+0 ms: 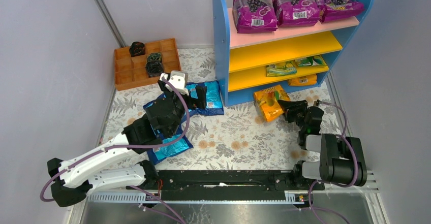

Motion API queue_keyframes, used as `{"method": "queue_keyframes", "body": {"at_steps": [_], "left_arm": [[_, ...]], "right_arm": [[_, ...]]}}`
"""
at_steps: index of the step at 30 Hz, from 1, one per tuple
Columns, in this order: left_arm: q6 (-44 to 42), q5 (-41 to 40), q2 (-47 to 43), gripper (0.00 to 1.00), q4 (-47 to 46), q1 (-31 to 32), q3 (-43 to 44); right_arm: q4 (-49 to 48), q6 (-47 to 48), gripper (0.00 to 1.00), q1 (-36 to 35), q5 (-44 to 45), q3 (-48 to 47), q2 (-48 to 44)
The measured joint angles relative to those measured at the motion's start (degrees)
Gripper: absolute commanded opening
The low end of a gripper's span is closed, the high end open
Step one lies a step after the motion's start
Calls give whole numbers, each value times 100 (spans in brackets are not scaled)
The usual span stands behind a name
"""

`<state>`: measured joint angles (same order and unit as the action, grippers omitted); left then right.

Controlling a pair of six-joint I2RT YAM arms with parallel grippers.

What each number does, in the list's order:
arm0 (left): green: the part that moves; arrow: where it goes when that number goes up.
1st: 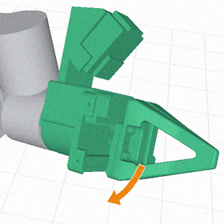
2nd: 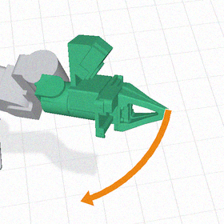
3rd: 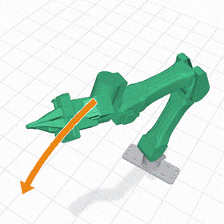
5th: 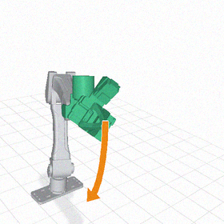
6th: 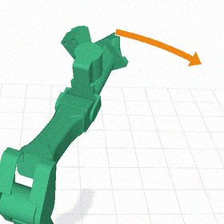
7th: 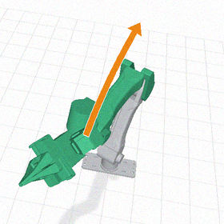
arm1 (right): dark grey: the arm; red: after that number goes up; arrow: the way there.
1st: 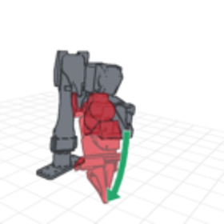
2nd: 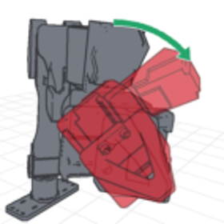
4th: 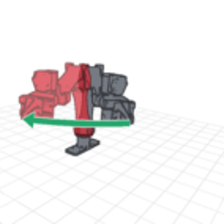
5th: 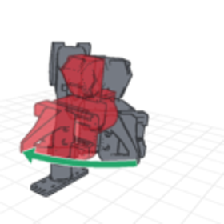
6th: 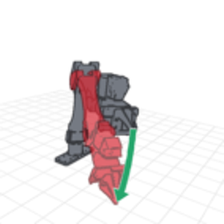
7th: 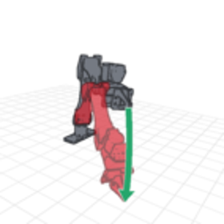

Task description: Place and organize the candy bags onto the shelf

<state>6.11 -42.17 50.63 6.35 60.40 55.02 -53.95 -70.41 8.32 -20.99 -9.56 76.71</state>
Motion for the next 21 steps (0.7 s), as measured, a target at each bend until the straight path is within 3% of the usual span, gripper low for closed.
{"method": "queue_keyframes", "body": {"at_steps": [8,16,21], "left_arm": [[9,0,0,99,0,0,0],[17,2,-2,99,0,0,0],[17,4,-2,99,0,0,0]], "right_arm": [[-170,-953,35,7,-431,-168,74],[-1582,-2103,34,4,-726,-382,1250],[-1989,-2262,34,7,-706,-765,1823]]}}
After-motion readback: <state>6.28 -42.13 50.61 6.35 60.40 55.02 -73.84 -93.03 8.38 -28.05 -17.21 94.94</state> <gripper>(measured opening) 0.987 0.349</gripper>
